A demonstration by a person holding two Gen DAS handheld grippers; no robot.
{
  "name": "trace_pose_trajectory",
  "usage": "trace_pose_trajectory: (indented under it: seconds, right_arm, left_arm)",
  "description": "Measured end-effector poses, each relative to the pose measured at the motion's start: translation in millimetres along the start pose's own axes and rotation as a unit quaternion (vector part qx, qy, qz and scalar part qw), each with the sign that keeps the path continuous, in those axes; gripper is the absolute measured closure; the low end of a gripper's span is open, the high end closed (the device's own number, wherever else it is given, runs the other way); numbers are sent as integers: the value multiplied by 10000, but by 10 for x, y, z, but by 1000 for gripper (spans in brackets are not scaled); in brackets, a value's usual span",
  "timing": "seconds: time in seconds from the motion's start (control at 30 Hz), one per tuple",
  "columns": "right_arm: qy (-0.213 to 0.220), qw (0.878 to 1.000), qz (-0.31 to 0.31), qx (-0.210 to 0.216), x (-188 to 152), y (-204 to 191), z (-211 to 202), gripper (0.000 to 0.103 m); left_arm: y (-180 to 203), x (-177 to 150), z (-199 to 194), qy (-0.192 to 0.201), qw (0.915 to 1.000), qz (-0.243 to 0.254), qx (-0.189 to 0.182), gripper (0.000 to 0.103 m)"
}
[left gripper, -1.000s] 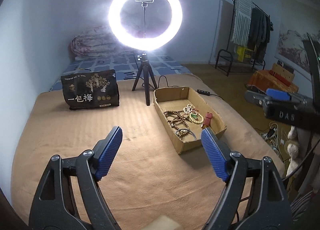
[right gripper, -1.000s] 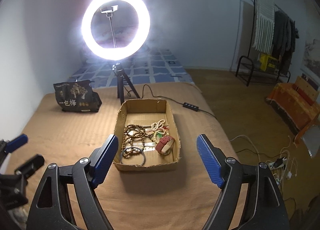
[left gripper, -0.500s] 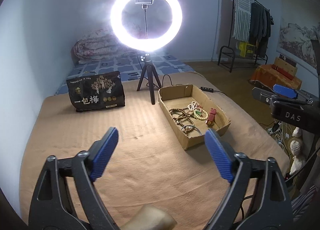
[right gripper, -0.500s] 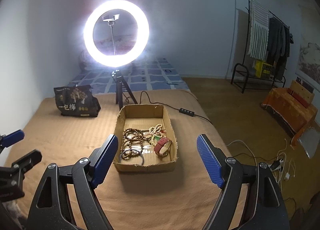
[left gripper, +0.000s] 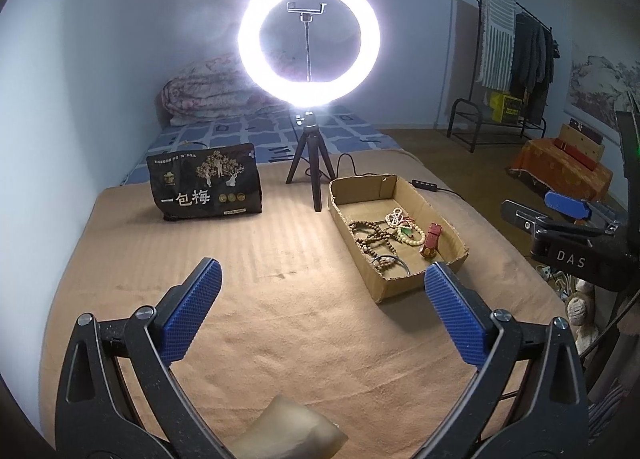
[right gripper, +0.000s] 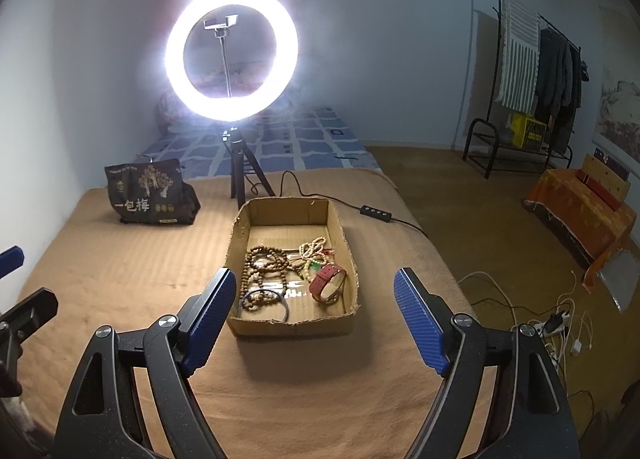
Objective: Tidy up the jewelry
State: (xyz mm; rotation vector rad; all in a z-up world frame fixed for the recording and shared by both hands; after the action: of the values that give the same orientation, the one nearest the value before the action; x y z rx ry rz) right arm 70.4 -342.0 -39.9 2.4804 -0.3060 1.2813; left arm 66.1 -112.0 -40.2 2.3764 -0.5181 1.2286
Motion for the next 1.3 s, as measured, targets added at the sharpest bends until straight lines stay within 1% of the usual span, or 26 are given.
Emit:
trace_pose_trajectory:
  seconds: [0.17,0.47,1.3]
  right_arm:
    - [-36,10000,-37,9,-4,-22,24,22]
    - [-116,9999,-20,5,-11,-3,54,22]
    - [-170,9998,-61,-53,-53,4,88,22]
  left_arm:
    - [-17,11,11,-7,10000,-41,-16,0]
    - [-6,11,35,-87,9999,44,43,0]
    - [29,1,52,-81,9999,106,-20,0]
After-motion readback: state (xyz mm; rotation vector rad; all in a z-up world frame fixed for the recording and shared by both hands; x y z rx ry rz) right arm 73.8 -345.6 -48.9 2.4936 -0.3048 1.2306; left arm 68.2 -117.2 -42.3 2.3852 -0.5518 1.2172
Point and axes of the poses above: each gripper's, at about its wrist camera, not at the fingertips, and z roughly the way its jaws point, y to its right, x to its top, the point moved 2 cm from there along z, roughly the way its jaws point, and after that the axes turned 15 degrees about -x, right-handed, at the moved point
